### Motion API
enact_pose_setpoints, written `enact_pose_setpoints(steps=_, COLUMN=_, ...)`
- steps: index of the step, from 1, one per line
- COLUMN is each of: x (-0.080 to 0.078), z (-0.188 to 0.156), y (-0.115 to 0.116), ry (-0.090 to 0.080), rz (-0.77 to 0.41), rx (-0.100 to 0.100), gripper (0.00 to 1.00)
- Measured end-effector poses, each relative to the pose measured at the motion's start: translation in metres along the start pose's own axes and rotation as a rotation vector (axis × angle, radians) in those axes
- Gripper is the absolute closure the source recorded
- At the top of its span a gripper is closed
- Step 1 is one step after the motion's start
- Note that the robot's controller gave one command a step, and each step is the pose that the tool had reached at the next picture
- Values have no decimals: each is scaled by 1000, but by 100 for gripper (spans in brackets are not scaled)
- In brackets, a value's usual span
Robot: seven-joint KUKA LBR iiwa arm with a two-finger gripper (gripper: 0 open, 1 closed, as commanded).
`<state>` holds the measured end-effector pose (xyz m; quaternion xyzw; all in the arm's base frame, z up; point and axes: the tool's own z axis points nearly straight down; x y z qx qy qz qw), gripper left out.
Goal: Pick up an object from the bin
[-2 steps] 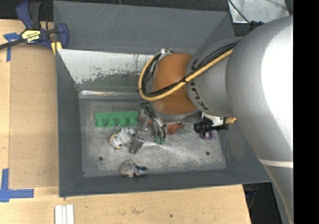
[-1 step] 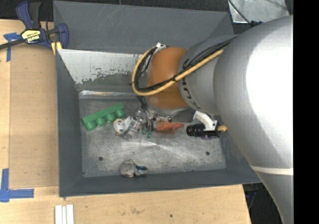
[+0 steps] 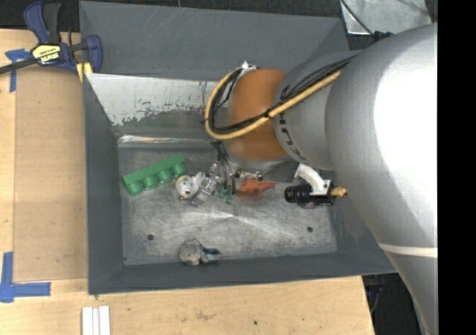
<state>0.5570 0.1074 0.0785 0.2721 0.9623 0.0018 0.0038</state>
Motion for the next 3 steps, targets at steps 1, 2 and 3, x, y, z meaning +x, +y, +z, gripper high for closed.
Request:
enact_pose_setpoints(steps=1, x=15, z=-39, y=-1, ry=8, rz=13, rx=9, gripper=100)
enact_pose_setpoints(steps=2, x=-17, z=-91, y=12, ry=7, rz=15, rx=6, gripper=100)
enact_pose_setpoints(steps=3, x=-18, z=-111, y=19, ry=-1, rz=42, rx=1, gripper=100)
